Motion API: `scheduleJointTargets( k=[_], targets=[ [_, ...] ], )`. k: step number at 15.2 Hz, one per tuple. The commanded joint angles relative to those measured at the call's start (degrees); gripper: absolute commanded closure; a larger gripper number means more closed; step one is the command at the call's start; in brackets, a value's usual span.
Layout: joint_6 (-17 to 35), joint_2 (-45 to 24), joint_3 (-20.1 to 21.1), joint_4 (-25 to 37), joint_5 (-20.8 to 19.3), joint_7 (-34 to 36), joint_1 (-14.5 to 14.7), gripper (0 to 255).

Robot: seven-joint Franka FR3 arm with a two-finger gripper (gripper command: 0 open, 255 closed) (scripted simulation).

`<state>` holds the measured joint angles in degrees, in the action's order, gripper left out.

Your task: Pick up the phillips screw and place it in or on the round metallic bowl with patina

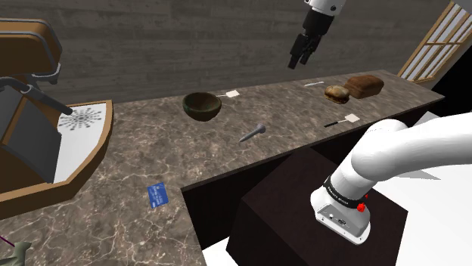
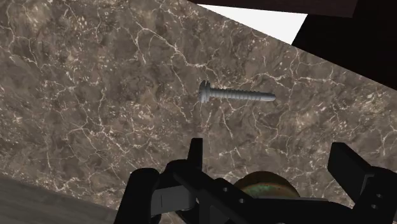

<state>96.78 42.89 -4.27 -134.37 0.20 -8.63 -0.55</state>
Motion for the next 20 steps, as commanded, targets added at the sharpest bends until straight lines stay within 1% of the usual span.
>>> scheduleJointTargets(
  k=[1,6,11,15,20],
  targets=[
    [0.0,0.0,0.0,0.0,0.0,0.0,0.0,0],
    [8.85,-2.71,-1.35,-7.28,-0.95,-2.84,0.23,0],
    [18.34,-7.62,-2.86,-12.99,-1.82,-5.71,0.48,0],
    [26.4,-13.28,-4.14,-16.28,-2.31,-8.1,0.74,0],
    [36.84,-22.52,-5.81,-18.62,-2.34,-11.37,1.32,0]
  ],
)
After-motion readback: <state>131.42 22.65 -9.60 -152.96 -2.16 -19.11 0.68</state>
